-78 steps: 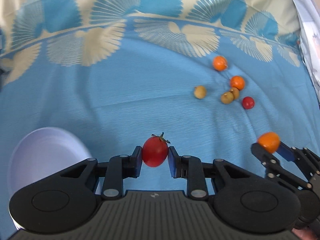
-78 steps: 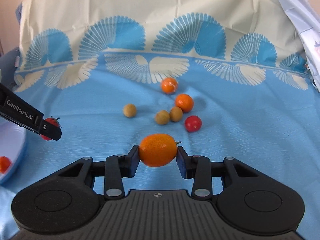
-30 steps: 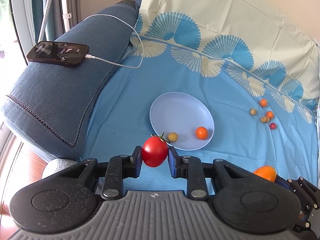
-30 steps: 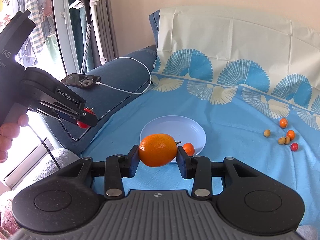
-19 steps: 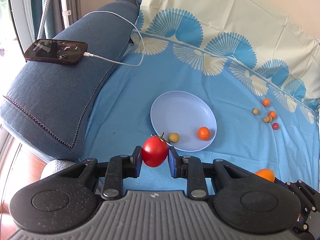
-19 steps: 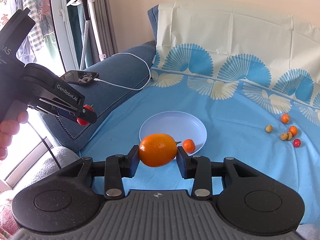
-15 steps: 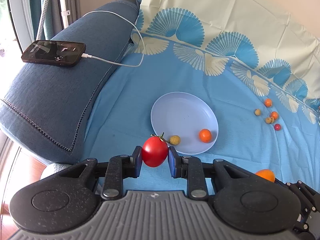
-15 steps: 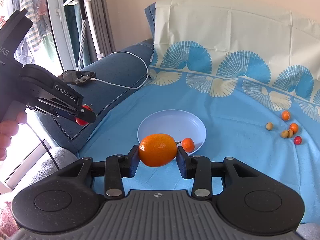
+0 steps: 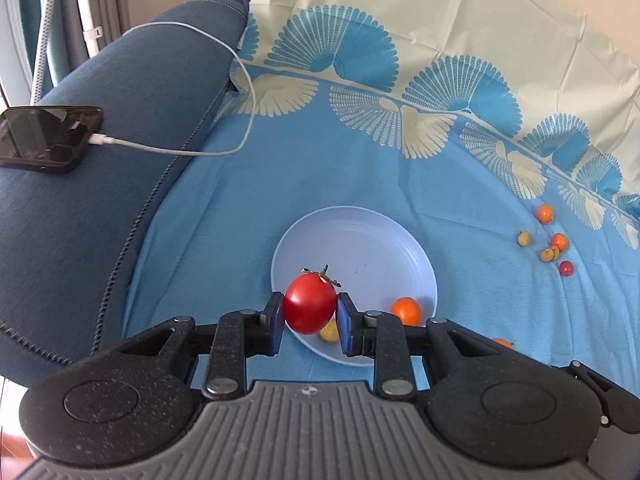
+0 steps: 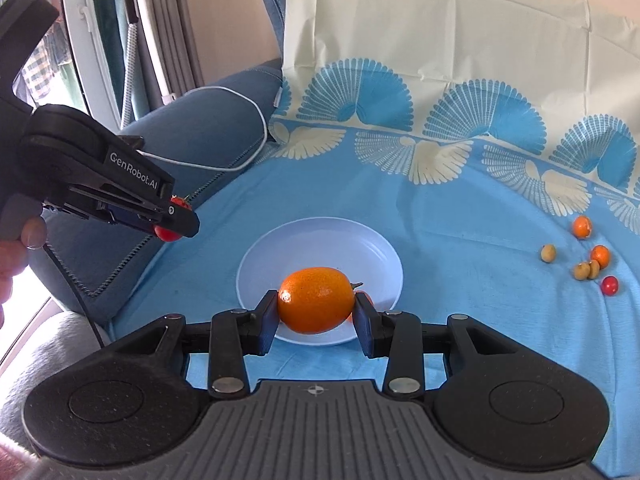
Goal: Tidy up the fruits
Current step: 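Carry both fruits over the plate and open both tools to release them, then lift both tools back from the plate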
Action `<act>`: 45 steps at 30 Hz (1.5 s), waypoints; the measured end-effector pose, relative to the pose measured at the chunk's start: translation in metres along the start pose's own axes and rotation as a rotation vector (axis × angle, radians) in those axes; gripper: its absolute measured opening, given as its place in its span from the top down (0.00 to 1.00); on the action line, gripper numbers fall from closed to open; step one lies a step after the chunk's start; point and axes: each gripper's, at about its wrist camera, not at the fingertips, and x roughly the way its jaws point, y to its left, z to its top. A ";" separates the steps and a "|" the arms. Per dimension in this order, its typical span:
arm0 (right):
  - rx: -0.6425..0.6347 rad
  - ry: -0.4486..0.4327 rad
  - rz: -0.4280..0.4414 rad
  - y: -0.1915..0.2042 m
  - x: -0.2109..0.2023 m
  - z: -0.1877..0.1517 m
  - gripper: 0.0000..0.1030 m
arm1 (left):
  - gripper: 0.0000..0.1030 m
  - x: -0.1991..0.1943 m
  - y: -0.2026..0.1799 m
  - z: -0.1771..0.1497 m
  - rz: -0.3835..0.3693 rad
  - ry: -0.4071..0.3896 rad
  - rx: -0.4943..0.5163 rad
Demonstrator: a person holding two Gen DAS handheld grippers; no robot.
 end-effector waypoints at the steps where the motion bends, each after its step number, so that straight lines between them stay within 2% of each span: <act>1: -0.003 0.008 -0.004 -0.001 0.009 0.001 0.60 | 0.71 0.007 0.000 0.001 0.001 0.007 -0.001; 18: -0.037 0.123 -0.010 -0.012 0.103 0.006 0.60 | 0.71 0.117 -0.005 0.021 0.033 0.121 0.022; 25: -0.066 0.147 -0.023 -0.014 0.126 0.005 0.60 | 0.69 0.133 -0.010 0.023 0.075 0.102 0.065; 27: -0.069 0.152 -0.017 -0.014 0.133 0.007 0.59 | 0.41 0.130 -0.012 0.026 0.074 0.082 0.084; 28: -0.064 0.153 -0.010 -0.015 0.134 0.009 0.59 | 0.15 0.126 -0.012 0.027 0.071 0.066 0.087; 29: -0.057 0.147 -0.008 -0.015 0.134 0.012 0.51 | 0.00 0.119 -0.011 0.028 0.071 0.035 0.081; 30: -0.054 0.142 -0.008 -0.015 0.133 0.014 0.41 | 0.01 0.112 -0.010 0.027 0.072 0.003 0.073; 31: -0.054 0.133 -0.008 -0.015 0.131 0.017 0.35 | 0.00 0.104 -0.009 0.027 0.071 -0.013 0.071; 33: -0.059 0.115 -0.022 -0.013 0.120 0.021 0.16 | 0.00 0.091 -0.006 0.026 0.074 -0.006 0.075; 38: -0.061 0.087 -0.038 -0.010 0.076 0.018 0.06 | 0.00 0.049 0.008 0.004 0.100 -0.008 0.044; 45: -0.014 0.039 -0.059 0.006 0.006 0.002 0.02 | 0.00 -0.015 0.022 -0.036 0.066 -0.015 0.028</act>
